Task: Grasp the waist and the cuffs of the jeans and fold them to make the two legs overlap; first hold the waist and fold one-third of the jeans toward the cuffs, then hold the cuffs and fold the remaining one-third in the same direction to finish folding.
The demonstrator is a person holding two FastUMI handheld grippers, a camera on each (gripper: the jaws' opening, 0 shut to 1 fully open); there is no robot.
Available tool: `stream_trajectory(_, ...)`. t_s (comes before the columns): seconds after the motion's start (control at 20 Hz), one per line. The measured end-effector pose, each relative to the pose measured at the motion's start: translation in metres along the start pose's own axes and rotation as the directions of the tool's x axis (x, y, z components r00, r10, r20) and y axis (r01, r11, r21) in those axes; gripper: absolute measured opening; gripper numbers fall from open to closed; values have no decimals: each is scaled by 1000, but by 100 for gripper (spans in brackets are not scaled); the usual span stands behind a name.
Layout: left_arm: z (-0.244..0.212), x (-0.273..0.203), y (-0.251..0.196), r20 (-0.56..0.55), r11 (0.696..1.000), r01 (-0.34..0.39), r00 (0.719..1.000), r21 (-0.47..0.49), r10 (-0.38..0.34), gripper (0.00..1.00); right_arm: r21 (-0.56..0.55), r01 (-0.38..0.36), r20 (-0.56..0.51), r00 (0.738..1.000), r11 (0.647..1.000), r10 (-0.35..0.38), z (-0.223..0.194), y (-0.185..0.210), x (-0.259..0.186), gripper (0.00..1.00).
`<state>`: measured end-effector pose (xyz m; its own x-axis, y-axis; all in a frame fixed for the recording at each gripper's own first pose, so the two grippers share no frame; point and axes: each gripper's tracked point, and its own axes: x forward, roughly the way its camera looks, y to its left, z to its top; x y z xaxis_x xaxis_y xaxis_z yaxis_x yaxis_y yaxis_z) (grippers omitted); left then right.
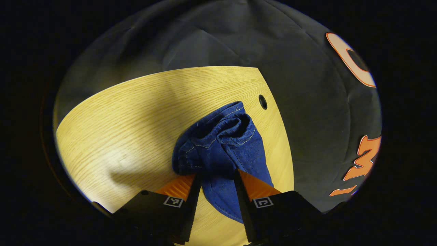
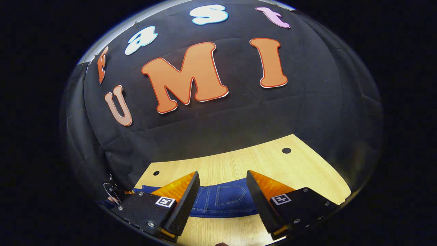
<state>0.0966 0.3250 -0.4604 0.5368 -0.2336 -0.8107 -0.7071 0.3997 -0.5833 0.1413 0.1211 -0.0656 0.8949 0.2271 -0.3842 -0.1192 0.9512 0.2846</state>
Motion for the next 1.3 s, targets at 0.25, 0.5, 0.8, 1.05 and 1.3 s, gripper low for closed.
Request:
stream_trajectory(0.25,-3,8,7,-13,992,80,997,-96,-82,37,15,17,-16,1000,1000,-16,-4,-10,-3,87)
stream_trajectory(0.5,-4,10,9,16,989,103,995,-109,-102,7,9,37,-25,999,999,-37,-6,-20,-4,87)
stream_trajectory(0.8,11,-16,-64,139,975,166,972,148,-187,4,-5,57,-14,998,998,-57,-1,-31,-1,87)
stream_trajectory(1.05,-8,-52,-135,164,922,223,944,317,-285,3,5,36,-5,999,999,-36,6,-38,2,87)
stream_trajectory(1.3,-57,-78,-200,117,846,267,927,461,-356,3,0,15,7,1000,1000,-15,15,-50,3,87)
